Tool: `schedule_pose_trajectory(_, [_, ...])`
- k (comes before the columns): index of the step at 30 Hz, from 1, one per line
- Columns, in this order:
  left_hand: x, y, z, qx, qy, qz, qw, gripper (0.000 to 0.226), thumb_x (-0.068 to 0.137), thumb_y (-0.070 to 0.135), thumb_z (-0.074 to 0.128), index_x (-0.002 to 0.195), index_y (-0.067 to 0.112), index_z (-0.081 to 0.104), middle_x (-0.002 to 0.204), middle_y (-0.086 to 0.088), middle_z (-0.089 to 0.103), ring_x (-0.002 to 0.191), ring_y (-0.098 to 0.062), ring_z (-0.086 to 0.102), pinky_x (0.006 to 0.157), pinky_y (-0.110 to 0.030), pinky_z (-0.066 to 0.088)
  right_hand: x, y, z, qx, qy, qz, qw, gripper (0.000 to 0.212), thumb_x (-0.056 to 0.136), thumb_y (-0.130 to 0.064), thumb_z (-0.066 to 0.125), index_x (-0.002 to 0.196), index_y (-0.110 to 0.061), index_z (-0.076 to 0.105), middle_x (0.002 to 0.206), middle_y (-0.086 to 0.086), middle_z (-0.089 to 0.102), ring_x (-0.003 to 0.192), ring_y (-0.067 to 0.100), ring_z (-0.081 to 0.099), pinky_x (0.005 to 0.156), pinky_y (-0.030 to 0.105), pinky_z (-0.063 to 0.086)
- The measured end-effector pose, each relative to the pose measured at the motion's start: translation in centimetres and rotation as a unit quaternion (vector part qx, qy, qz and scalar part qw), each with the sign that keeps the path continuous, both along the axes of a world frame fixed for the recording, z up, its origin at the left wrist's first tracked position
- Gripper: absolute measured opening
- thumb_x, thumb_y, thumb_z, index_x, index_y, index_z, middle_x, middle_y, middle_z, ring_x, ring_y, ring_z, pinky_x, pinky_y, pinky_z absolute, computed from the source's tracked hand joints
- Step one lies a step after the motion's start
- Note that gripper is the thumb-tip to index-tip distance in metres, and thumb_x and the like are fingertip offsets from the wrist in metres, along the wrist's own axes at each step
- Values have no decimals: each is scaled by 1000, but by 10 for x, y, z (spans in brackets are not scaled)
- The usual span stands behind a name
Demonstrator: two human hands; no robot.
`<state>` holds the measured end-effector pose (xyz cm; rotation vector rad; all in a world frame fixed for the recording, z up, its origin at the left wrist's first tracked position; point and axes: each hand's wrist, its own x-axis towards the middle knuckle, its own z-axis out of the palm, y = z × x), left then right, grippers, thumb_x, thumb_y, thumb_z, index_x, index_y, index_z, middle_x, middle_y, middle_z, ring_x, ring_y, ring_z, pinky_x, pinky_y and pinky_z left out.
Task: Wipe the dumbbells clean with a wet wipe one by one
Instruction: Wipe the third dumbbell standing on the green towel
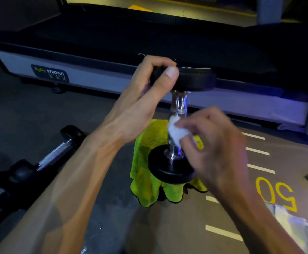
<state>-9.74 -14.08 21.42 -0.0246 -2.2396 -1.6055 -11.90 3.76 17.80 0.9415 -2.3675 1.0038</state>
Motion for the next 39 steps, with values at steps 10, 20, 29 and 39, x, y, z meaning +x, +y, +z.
schedule_pose_trajectory(10, [-1, -1, -1, 23, 12, -13, 1000, 23, 102, 49, 41, 118, 38, 55, 113, 27, 57, 108, 8, 54, 97, -20, 47, 14, 4, -32, 1, -17, -2, 1000, 26, 82, -6, 69, 100, -24, 74, 101, -11, 55, 80, 4, 54, 70, 4, 34])
schedule_pose_trajectory(20, [0, 1, 1, 23, 6, -8, 1000, 22, 106, 48, 43, 120, 37, 56, 120, 19, 61, 112, 3, 57, 92, -17, 48, -4, -7, -9, 26, 48, 39, 998, 35, 84, -5, 74, 115, -20, 76, 97, 1, 56, 83, 9, 52, 74, 4, 32])
schedule_pose_trajectory(29, [-2, 1, -1, 18, 4, 11, 1000, 29, 101, 53, 44, 121, 36, 56, 109, 26, 59, 113, -4, 59, 103, -37, 50, 3, -1, -25, 9, 95, -5, 995, 32, 82, 1, 70, 108, -15, 79, 104, 5, 61, 90, 18, 61, 75, 17, 41])
schedule_pose_trajectory(39, [-2, 1, -2, 16, 7, -1, 1000, 27, 103, 52, 44, 122, 37, 55, 113, 21, 61, 114, -6, 60, 101, -36, 49, -3, -2, -8, 46, 67, 38, 996, 63, 86, 0, 57, 148, -6, 49, 147, 10, 44, 136, 24, 45, 113, 26, 38])
